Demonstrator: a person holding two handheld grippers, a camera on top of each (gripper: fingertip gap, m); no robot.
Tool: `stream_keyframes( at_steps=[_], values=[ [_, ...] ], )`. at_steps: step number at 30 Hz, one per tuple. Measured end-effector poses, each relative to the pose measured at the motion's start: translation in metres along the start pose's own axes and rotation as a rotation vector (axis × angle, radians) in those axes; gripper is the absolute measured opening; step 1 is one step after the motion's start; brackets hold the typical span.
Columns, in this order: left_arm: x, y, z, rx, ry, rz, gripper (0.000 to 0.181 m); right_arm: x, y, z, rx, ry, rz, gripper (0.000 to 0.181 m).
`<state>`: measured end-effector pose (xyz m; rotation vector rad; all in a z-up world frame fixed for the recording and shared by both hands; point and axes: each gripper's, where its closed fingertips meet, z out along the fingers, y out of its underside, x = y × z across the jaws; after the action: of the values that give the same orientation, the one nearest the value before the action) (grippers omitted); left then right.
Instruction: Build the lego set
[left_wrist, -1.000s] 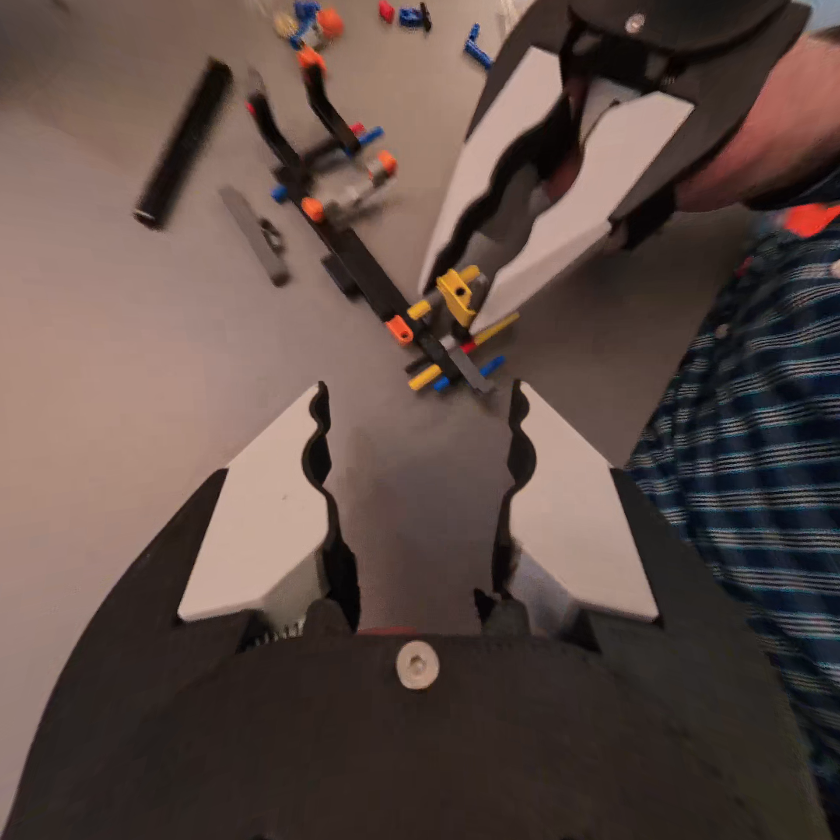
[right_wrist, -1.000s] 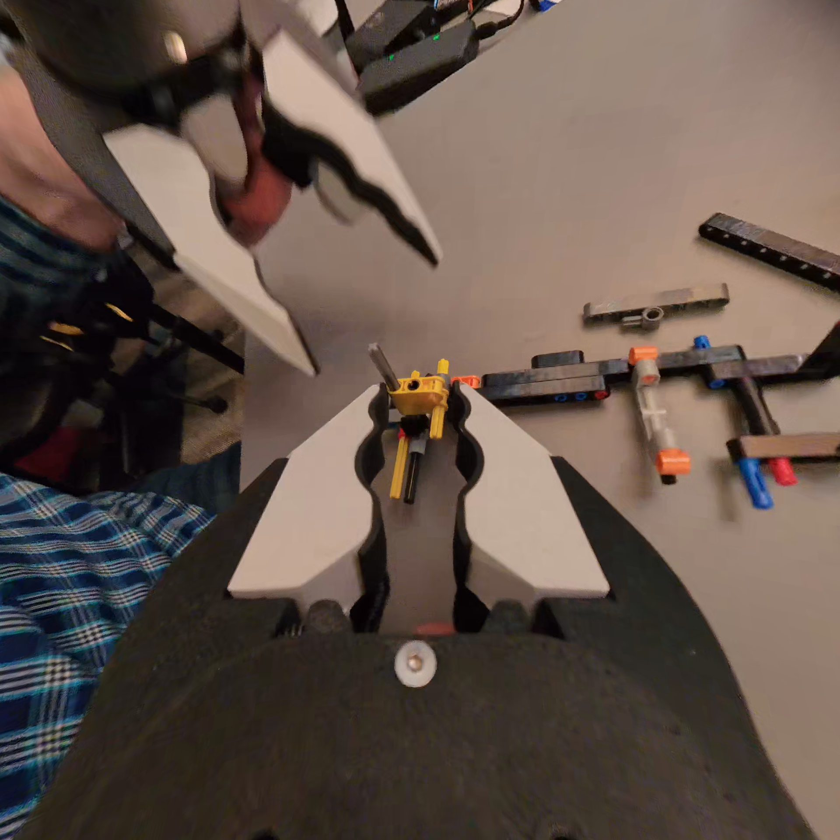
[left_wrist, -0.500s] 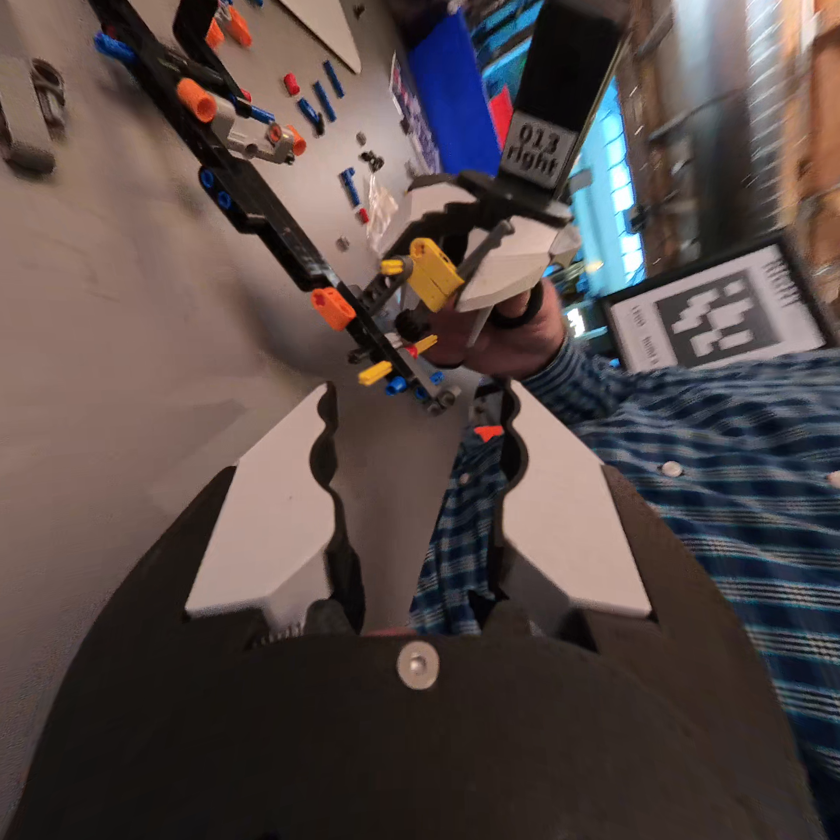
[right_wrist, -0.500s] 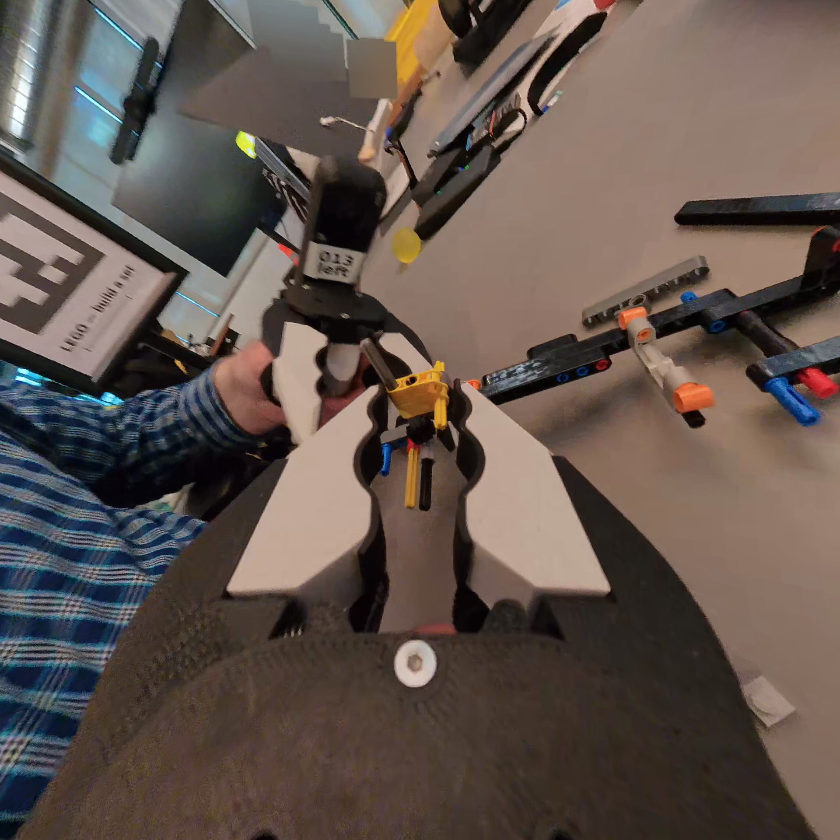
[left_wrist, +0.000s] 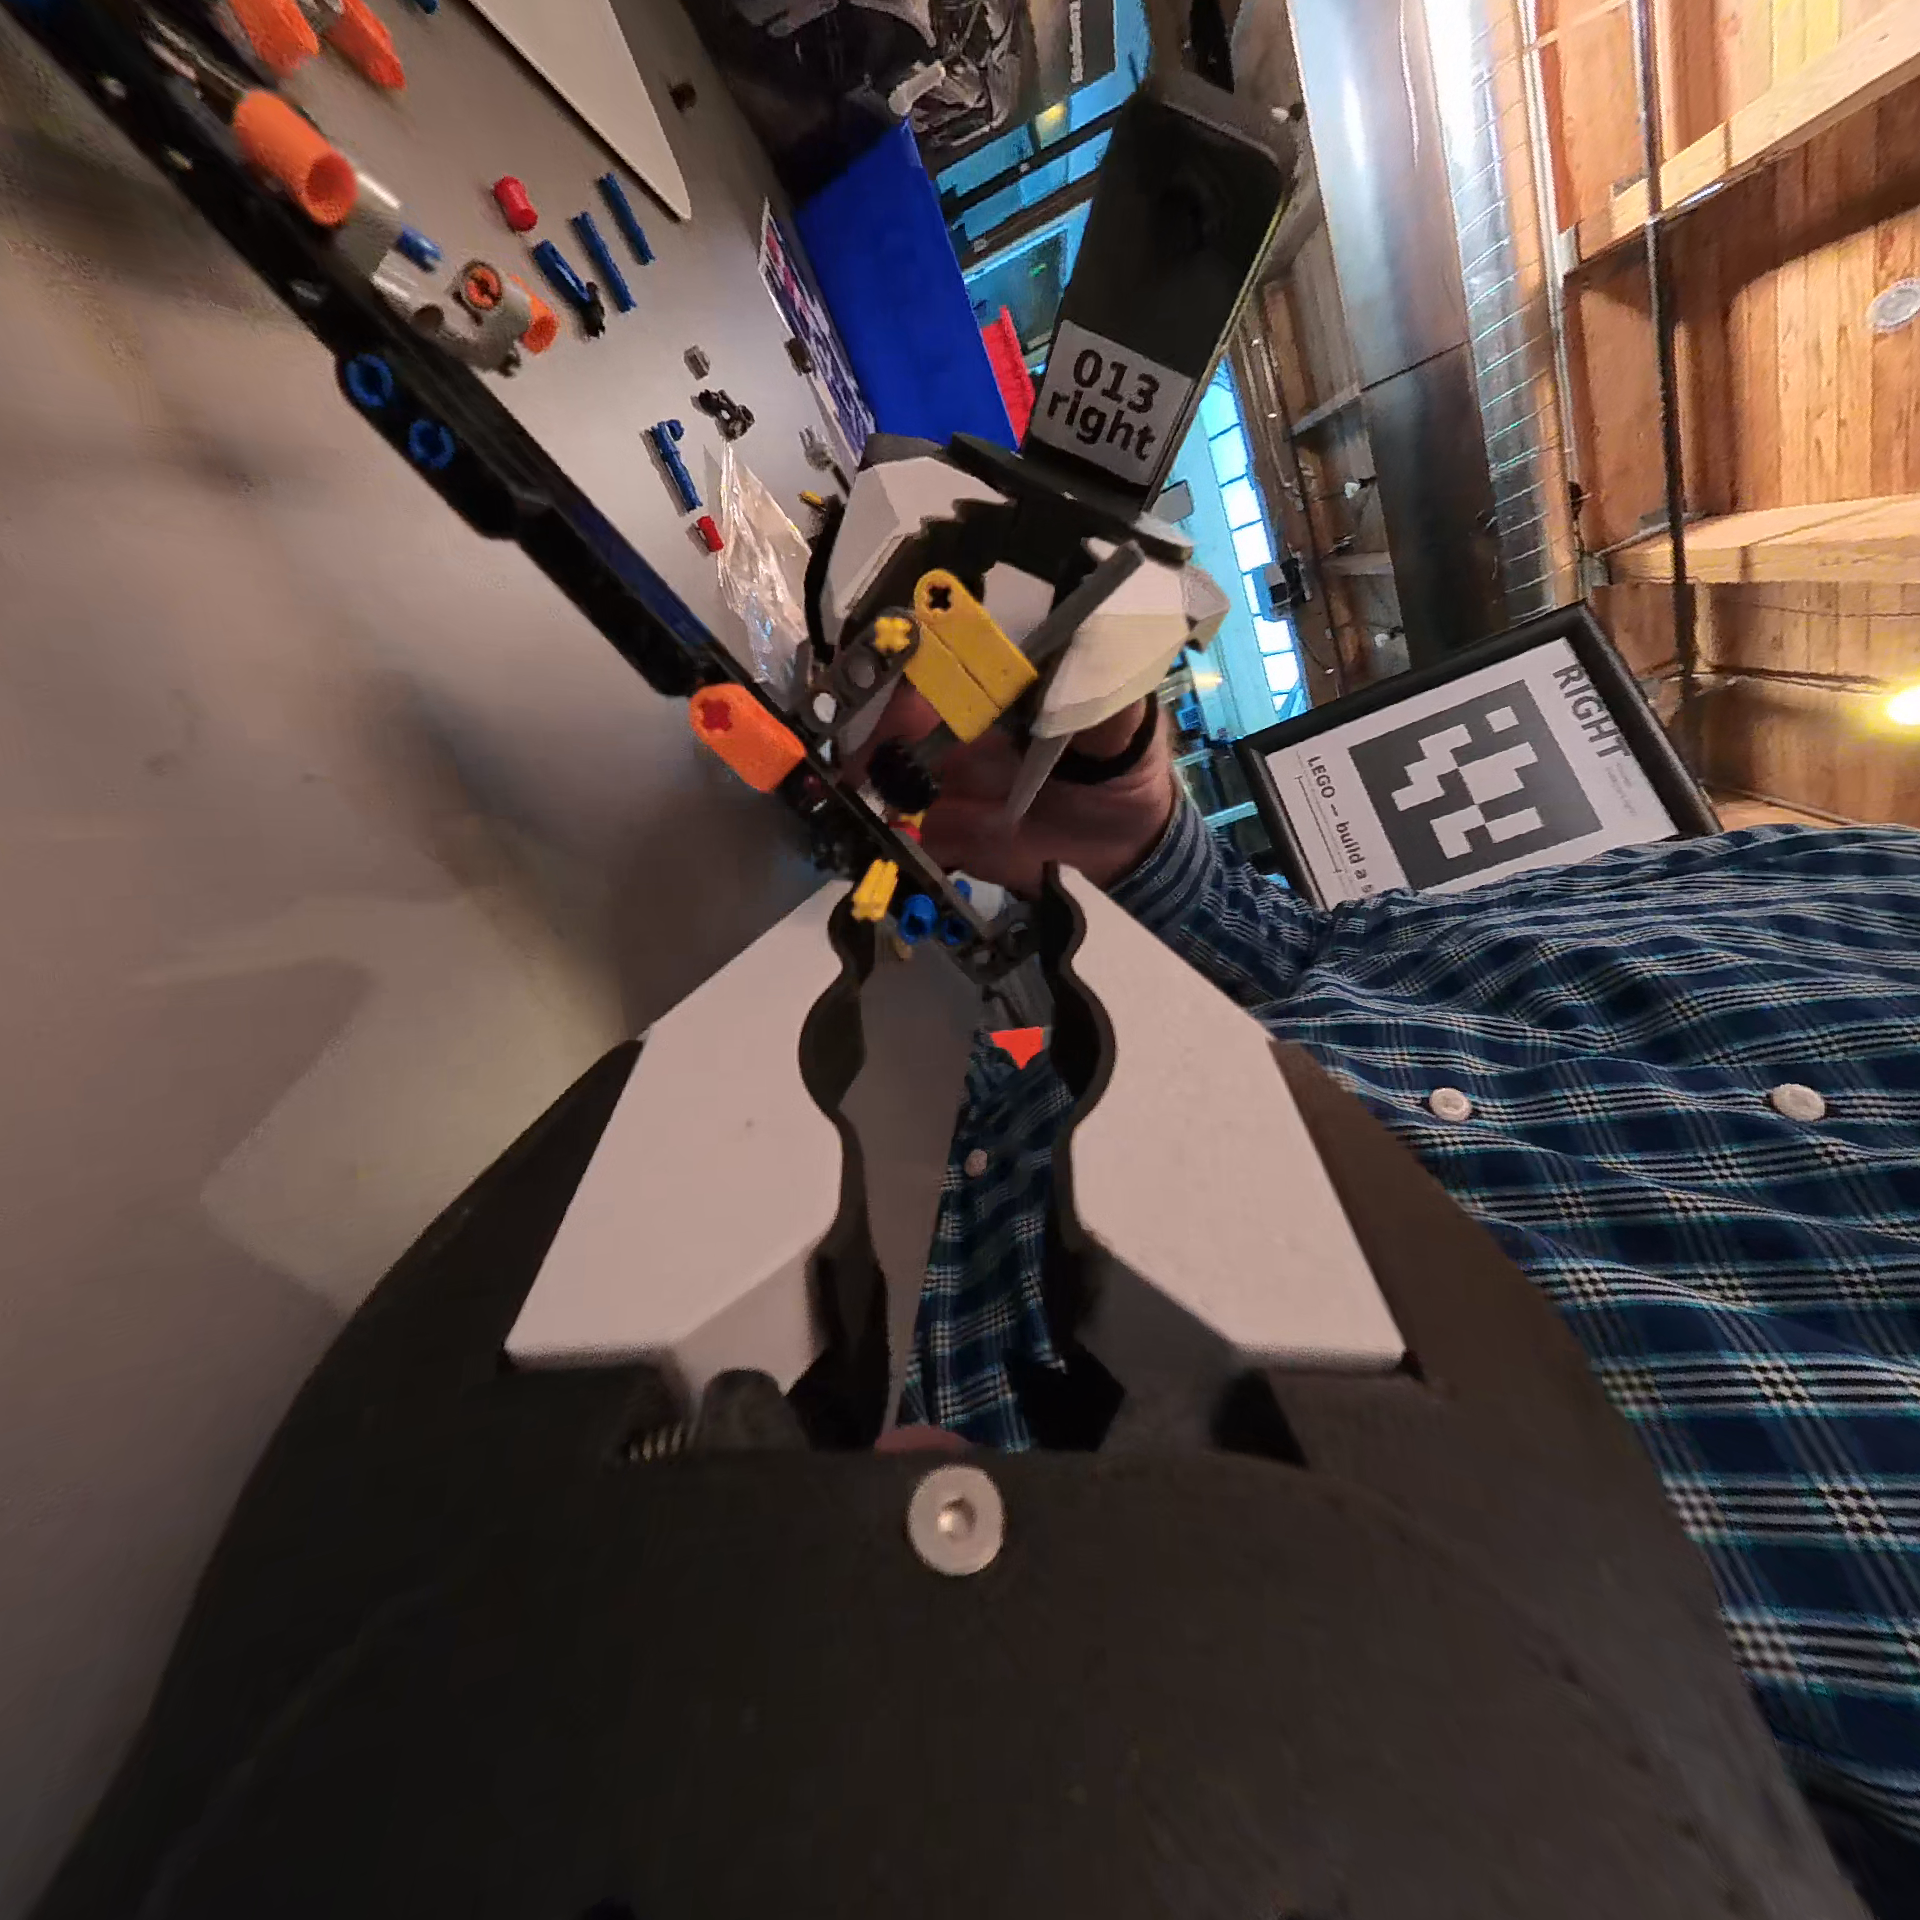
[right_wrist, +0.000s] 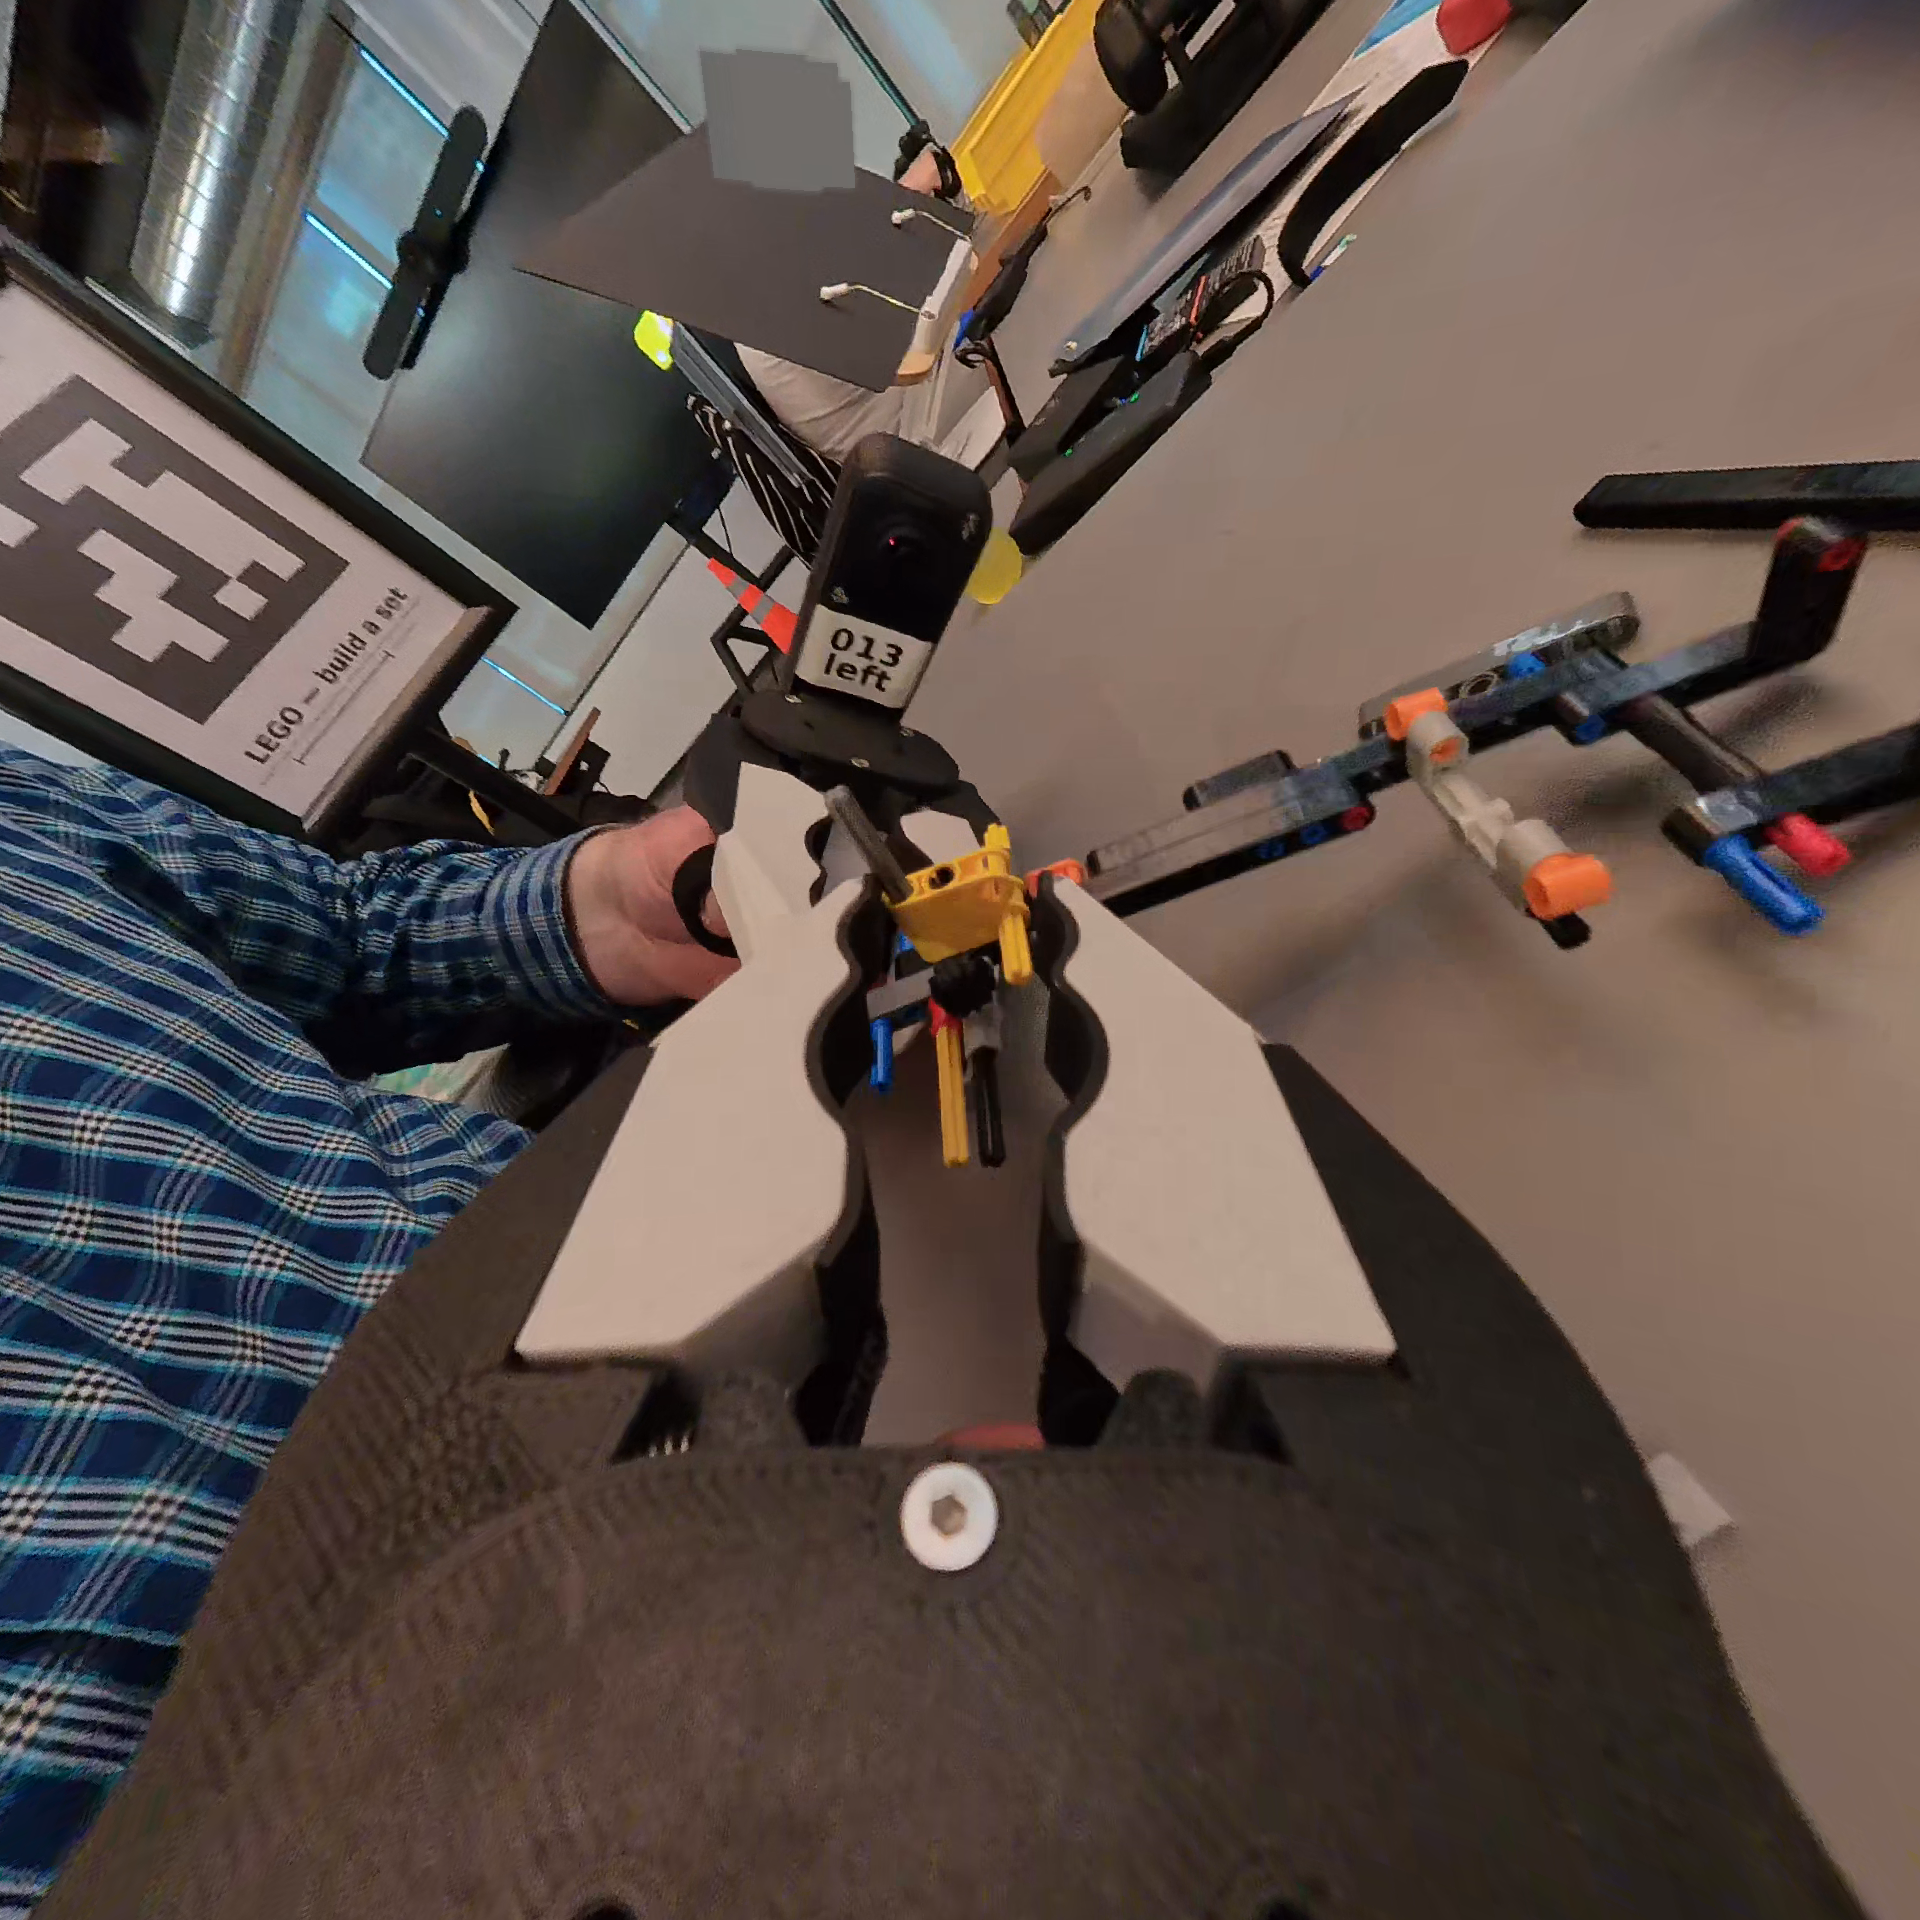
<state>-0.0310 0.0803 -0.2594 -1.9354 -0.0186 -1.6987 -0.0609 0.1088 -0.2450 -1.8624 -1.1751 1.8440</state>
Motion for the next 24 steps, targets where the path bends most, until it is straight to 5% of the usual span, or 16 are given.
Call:
stream_keyframes(
  at_steps=[24],
  values=[
    [0.003, -0.002, 0.000, -0.019, -0.145, 0.242, 0.023, -0.009, 0.005, -0.012, -0.100, 0.161, -0.255, 0.030]
  ],
)
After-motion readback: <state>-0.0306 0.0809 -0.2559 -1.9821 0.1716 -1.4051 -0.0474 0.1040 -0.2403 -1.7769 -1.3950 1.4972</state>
